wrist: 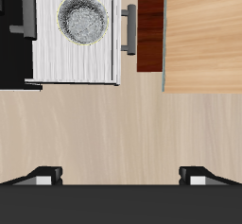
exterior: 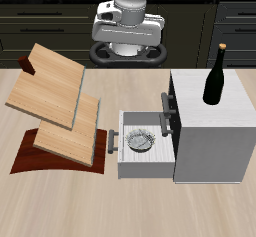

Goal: Place the bowl on top of the cabinet

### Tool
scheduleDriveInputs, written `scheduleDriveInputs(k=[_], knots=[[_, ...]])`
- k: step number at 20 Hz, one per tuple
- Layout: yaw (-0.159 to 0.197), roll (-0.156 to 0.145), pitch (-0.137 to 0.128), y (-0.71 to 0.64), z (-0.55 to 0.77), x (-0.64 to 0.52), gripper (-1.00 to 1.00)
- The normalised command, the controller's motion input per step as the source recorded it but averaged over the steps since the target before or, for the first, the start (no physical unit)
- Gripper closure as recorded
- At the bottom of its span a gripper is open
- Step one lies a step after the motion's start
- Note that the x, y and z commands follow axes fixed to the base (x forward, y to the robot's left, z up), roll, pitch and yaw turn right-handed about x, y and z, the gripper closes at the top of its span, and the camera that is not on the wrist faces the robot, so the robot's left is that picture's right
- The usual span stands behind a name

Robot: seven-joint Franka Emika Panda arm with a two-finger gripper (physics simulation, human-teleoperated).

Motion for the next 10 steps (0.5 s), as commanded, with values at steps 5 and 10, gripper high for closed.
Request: scheduleDriveInputs(k=[5,10], knots=[[0.053,-0.029,-0.020,-0.22,0.07,0.30,-1.00],[0.100,0.007,-0.020,-0.14,0.05,0.49,-1.00]])
